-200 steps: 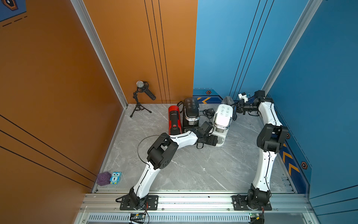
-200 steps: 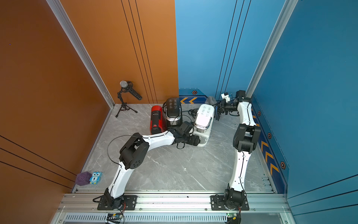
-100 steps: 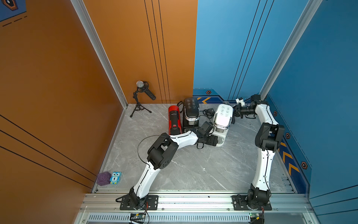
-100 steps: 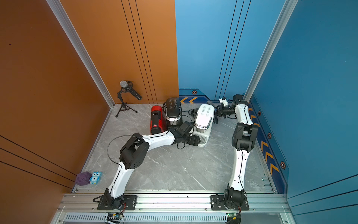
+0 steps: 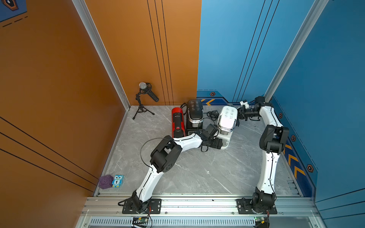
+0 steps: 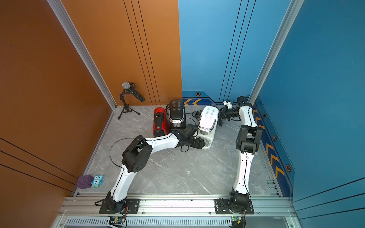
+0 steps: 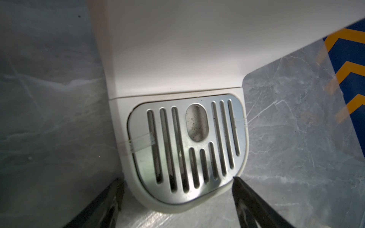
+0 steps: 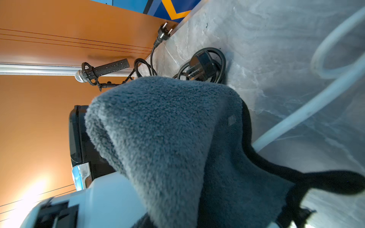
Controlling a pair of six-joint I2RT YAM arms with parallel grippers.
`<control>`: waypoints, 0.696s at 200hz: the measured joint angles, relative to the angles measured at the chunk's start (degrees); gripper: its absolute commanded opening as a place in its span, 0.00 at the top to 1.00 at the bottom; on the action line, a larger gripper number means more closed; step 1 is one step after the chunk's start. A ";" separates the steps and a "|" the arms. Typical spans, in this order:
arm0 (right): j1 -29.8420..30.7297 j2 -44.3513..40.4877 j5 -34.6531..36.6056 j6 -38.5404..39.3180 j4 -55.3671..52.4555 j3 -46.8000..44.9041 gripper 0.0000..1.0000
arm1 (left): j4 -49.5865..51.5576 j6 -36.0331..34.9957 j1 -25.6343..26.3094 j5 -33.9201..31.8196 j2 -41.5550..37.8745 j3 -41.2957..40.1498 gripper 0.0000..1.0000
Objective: Wipe the surface of a coffee machine
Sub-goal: Wipe the dirt from the surface of the coffee machine.
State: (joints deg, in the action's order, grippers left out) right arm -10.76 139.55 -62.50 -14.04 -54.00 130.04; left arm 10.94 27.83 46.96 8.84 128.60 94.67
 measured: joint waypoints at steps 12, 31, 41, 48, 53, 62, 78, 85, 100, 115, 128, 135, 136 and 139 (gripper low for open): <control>0.13 -1.14 0.02 -0.07 0.00 0.57 0.85 | 0.00 -0.13 0.00 0.00 0.00 0.00 0.13; 0.26 -2.86 0.02 -0.31 0.07 1.31 0.85 | 0.00 -0.46 0.00 0.02 0.00 -0.02 0.12; 0.28 -3.41 -0.02 -0.39 0.07 1.73 0.85 | 0.00 -0.61 0.00 0.00 0.00 -0.02 0.13; 0.33 -3.56 -0.09 -0.42 0.07 1.99 0.85 | 0.00 -0.63 0.00 0.02 0.00 -0.02 0.13; 0.33 -3.56 -0.15 -0.42 0.07 2.08 0.85 | 0.00 -0.63 0.00 0.02 0.00 -0.02 0.12; 0.39 -3.52 -0.15 -0.48 0.02 2.08 0.85 | 0.00 -0.66 0.00 0.04 0.00 -0.02 0.13; 0.44 -3.08 -0.17 -0.61 0.02 2.03 0.85 | 0.00 -0.85 0.00 0.17 0.00 -0.02 0.12; 0.46 -2.86 -0.17 -0.61 0.07 1.95 0.85 | 0.00 -0.87 0.00 0.22 0.00 -0.02 0.13; 0.48 -2.32 -0.04 -0.57 0.44 0.87 0.85 | 0.00 -1.01 0.00 0.22 0.00 -0.02 0.13; 0.48 -1.42 0.74 -0.39 0.90 -0.81 0.85 | 0.00 -1.05 0.00 0.26 0.00 -0.02 0.13; 0.48 -0.31 1.46 -0.35 1.14 -2.23 0.85 | 0.00 -1.05 0.00 0.26 0.00 -0.02 0.12; 0.46 0.17 1.75 -0.31 1.18 -2.82 0.86 | 0.00 -1.05 0.00 0.31 0.00 -0.02 0.13; 0.46 0.28 1.77 -0.31 1.18 -2.97 0.86 | 0.00 -1.05 0.00 0.33 0.00 -0.02 0.13; 0.46 0.44 1.84 -0.26 1.18 -3.21 0.86 | 0.00 -1.05 0.00 0.35 0.00 -0.02 0.13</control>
State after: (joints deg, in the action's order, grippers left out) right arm -10.31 139.98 -60.66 -14.31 -52.82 126.82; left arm 10.94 26.79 46.96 9.19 128.60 94.65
